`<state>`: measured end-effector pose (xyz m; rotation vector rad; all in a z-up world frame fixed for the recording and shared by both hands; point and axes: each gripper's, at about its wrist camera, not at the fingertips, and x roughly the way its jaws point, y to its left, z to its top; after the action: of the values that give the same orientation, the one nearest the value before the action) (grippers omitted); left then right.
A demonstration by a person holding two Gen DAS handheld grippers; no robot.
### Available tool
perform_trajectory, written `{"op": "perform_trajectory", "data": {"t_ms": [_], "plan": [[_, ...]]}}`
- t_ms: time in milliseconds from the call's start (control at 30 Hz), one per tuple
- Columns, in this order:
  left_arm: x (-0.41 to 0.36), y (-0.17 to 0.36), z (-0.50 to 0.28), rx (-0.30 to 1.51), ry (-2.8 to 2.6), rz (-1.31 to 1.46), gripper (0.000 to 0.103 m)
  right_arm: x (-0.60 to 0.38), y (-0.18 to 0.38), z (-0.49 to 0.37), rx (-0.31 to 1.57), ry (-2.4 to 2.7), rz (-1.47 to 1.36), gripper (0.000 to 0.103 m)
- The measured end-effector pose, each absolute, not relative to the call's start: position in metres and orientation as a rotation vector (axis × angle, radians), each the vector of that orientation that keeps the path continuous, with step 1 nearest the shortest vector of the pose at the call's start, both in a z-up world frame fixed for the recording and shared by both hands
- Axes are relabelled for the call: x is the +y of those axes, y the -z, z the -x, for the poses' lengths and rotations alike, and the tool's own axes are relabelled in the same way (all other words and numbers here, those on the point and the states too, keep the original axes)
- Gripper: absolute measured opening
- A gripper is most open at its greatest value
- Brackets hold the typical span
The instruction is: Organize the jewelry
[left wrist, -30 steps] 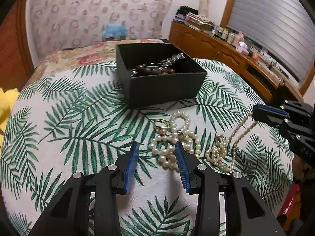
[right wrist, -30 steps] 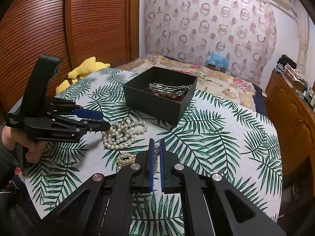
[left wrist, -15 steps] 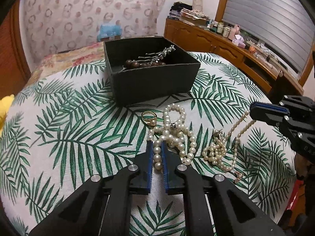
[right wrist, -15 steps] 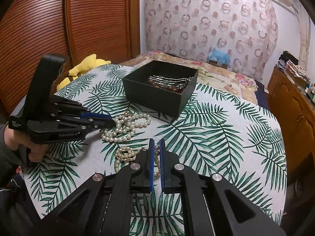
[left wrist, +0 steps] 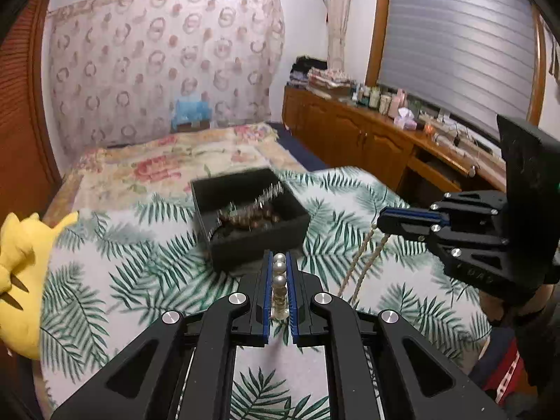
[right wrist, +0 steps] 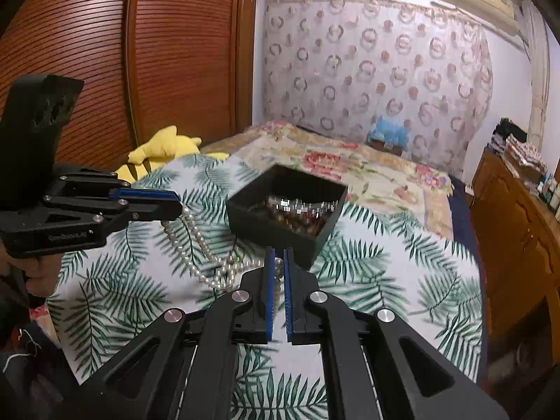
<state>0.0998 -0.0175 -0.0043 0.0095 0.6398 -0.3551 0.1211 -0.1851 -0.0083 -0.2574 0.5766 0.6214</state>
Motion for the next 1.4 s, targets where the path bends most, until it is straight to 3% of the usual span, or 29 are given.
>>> {"op": "perform_trajectory", "data": {"t_ms": [867,1400], "plan": [[-0.011,-0.126,-0.125,0.429,0.316,-0.021,0.007,-0.186,-0.091,-0.153,0.411,-0.623,0.229,0.006],[-0.005,-0.146,-0.181,0.410,0.304,-0.007,0.007,-0.171,-0.128,-0.193,0.368,-0.681,0.230,0.006]]}}
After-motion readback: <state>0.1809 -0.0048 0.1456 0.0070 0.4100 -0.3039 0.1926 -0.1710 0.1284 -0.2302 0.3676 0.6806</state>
